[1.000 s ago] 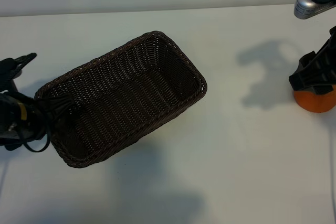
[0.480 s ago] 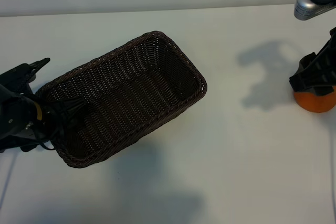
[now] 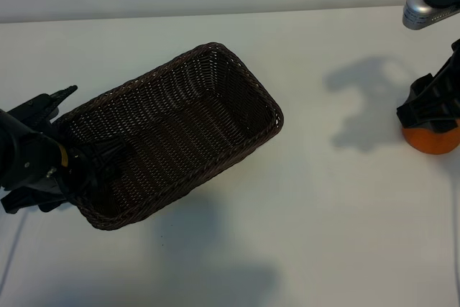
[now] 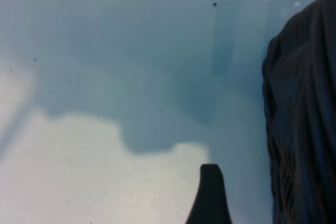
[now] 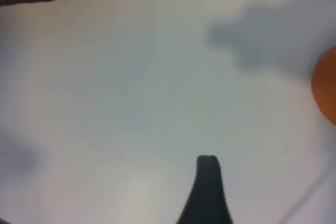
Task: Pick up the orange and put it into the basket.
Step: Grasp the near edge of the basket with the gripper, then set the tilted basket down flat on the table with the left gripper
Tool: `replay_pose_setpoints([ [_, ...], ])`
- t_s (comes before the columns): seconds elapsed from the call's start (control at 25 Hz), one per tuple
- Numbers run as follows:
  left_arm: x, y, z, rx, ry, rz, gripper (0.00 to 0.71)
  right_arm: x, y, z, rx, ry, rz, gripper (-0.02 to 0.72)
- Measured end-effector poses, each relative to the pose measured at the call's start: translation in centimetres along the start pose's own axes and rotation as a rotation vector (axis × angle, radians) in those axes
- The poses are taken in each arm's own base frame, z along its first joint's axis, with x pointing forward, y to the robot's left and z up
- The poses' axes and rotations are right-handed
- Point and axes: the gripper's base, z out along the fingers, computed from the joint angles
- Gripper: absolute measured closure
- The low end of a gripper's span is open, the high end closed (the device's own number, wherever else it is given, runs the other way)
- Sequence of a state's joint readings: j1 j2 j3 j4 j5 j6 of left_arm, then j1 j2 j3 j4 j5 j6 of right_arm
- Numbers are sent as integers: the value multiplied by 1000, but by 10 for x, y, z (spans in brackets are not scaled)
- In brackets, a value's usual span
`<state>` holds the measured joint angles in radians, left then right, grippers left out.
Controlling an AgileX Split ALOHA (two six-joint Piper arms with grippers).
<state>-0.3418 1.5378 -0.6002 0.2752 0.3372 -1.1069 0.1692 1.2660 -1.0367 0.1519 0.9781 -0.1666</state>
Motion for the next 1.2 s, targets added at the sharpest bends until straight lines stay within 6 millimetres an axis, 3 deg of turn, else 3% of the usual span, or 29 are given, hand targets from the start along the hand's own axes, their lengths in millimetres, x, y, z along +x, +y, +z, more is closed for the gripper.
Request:
replay_pose_setpoints([
  [0.32,3,0,10,-8,26,-20,138,0,0,0,0,2,0,145],
  [0.52,2,-2,10,10,18,-35,283,0,0,0,0,3,0,145],
  [0.6,1,-3,10,19,12,-31,301,0,0,0,-1,3,0,145],
  [1.2,1,-4,10,31,4,9,309,1,0,0,-2,10,0,145],
])
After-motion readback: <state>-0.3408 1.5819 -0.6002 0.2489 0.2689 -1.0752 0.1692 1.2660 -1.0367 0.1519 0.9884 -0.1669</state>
